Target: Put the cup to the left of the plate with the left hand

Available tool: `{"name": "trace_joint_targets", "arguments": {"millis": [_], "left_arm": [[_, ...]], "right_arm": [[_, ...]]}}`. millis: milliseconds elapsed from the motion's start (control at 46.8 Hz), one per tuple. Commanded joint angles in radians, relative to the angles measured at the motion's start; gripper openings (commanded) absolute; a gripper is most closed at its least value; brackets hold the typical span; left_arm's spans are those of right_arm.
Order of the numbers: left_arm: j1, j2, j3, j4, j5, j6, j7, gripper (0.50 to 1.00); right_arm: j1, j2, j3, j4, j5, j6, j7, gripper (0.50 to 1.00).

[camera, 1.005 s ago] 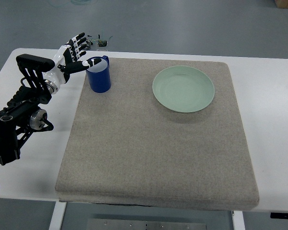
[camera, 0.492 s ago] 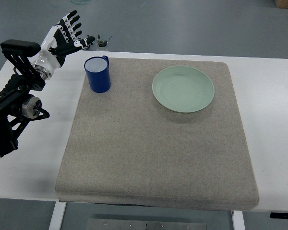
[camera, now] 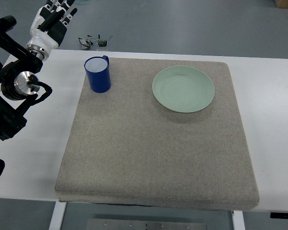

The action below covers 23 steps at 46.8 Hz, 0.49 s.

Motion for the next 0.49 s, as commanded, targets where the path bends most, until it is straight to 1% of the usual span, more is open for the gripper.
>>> {"name": "trace_joint_targets", "arguments": {"millis": [0,86,128,342,471], "left_arm": [[-0.014,-0.014,0.0,0.022,-0.05,-0.007,0.007,0.994],[-0.017,-0.039,0.0,0.042,-0.068,-0.021,0.007,0.994],[-0.017,-0.047,0.0,0.054,-0.073,-0.039,0.008,0.994],[-0.017,-0.085,-0.001,0.147,-0.1,-0.159,0.01,0.994],[-0.017,-0.085,0.0,0.155,-0.111,-0.165,0.008,0.994]], "right_arm": [[0.0,0.0,0.0,0.0,0.0,0.0,0.0,0.934],[0.0,0.0,0.001,0.0,0.0,0.0,0.0,0.934],[0.0,0.0,0.0,0.0,0.0,0.0,0.0,0.934],[0.0,0.0,0.0,0.0,0.0,0.0,0.0,0.934],[0.0,0.0,0.0,0.0,0.0,0.0,0.0,0.934]]}}
